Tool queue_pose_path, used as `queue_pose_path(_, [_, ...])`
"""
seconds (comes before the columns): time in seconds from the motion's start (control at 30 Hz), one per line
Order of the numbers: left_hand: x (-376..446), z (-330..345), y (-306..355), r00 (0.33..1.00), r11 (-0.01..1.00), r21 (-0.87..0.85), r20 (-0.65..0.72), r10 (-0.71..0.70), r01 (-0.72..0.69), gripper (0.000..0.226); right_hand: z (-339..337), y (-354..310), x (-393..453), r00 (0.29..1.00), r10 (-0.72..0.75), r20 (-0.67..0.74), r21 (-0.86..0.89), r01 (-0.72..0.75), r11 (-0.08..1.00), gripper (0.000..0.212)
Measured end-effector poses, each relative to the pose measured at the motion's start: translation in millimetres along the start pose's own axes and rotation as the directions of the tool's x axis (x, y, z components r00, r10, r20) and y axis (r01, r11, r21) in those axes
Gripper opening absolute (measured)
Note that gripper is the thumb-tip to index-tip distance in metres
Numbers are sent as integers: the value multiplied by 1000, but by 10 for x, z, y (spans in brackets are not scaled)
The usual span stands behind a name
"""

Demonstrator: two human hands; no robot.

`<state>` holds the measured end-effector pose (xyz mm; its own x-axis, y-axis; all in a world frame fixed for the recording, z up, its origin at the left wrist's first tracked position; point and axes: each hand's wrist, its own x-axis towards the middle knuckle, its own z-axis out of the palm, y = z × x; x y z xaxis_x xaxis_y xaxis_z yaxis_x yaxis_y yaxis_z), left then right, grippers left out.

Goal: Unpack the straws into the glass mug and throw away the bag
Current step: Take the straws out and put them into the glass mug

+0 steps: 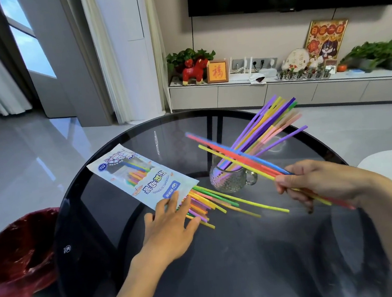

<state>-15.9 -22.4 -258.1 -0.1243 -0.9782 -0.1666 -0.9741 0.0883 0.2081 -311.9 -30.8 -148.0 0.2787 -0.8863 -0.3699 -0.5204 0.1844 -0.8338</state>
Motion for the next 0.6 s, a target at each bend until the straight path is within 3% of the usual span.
queue_pose_path(0.07, [-17,-35,28,999,999,-44,-33,-11,9,56,99,-35,43,999,-42,-5,98,42,994,28])
queue_pose_path(0.13, [-46,-85,74,976,983,-184,-218,-19,-22,44,252,-60,144,998,-68,-15,135,70,988,30])
queue_pose_path(0.2, [-71,-160,120,869,968,-209,-495,15,-137,34,429,-72,238,996,-82,19,147,78,986,30])
queue_pose_path(0.27, [-105,-219,170,732,967,-89,-670,120,-240,47,576,-108,276,986,-85,146,165,61,984,30])
queue_pose_path(0.37, [-167,-273,219,629,941,122,-715,305,-317,66,722,-268,211,890,-147,432,191,69,979,29])
queue_pose_path(0.43, [-186,-288,219,589,911,127,-726,356,-393,59,762,-406,115,820,-212,531,226,105,969,31])
queue_pose_path(0.53, [-214,-362,196,547,862,-15,-779,308,-506,29,758,-516,41,827,-297,477,328,146,933,61])
queue_pose_path(0.6, [-287,-479,232,646,810,-247,-737,199,-532,17,718,-540,50,885,-313,345,488,116,865,70])
